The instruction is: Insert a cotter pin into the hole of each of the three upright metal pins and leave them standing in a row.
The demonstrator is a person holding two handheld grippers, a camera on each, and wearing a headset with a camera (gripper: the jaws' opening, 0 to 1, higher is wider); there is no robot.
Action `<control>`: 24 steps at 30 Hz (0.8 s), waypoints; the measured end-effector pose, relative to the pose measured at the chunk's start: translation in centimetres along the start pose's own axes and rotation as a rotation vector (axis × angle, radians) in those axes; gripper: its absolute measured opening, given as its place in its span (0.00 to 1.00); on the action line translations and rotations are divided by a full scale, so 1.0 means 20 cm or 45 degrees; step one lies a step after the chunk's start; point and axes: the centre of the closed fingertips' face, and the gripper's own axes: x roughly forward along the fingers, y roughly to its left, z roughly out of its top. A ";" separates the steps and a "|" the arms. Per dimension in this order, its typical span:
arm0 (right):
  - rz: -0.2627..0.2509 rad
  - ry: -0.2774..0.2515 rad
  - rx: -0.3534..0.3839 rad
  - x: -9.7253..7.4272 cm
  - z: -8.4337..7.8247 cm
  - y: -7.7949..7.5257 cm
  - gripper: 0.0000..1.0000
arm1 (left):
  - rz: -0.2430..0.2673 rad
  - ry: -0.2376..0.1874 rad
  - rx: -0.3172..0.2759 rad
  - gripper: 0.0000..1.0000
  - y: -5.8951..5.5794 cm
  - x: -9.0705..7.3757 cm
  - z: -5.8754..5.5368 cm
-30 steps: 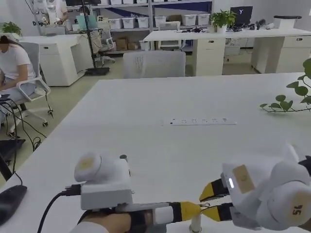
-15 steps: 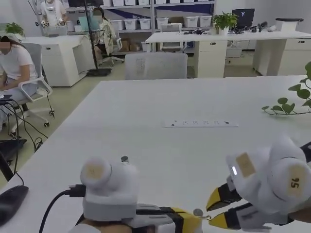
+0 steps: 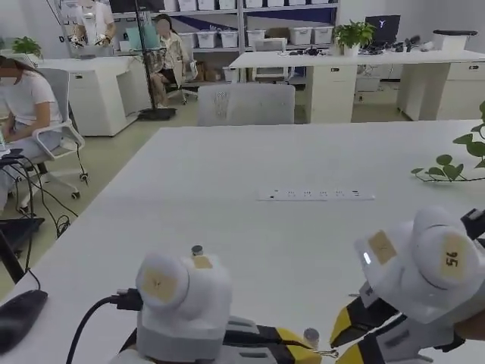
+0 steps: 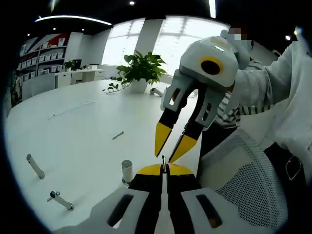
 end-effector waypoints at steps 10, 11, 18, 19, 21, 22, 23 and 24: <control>0.115 -0.045 0.021 -0.01 0.02 0.05 0.12 | -0.051 -0.019 0.159 0.00 -0.04 0.00 0.02; 0.116 -0.048 0.023 -0.01 0.02 0.05 0.12 | -0.055 -0.020 0.170 0.00 -0.04 0.00 0.02; 0.154 -0.058 0.004 -0.01 0.03 0.08 0.10 | -0.073 -0.010 0.223 0.00 -0.06 0.00 0.00; 0.158 -0.059 0.002 0.00 0.03 0.08 0.10 | -0.076 -0.011 0.225 0.00 -0.06 0.00 0.00; 0.163 -0.063 -0.008 0.00 0.03 0.08 0.08 | -0.080 -0.009 0.237 0.00 -0.06 0.00 0.00; 0.164 -0.065 -0.006 0.00 0.03 0.08 0.07 | -0.083 -0.010 0.236 0.00 -0.06 0.00 0.00; 0.166 -0.067 -0.005 -0.01 0.03 0.09 0.07 | -0.084 -0.012 0.237 0.00 -0.06 0.00 0.00; 0.167 -0.072 -0.006 -0.01 0.03 0.09 0.06 | -0.087 -0.015 0.242 0.00 -0.06 -0.01 0.00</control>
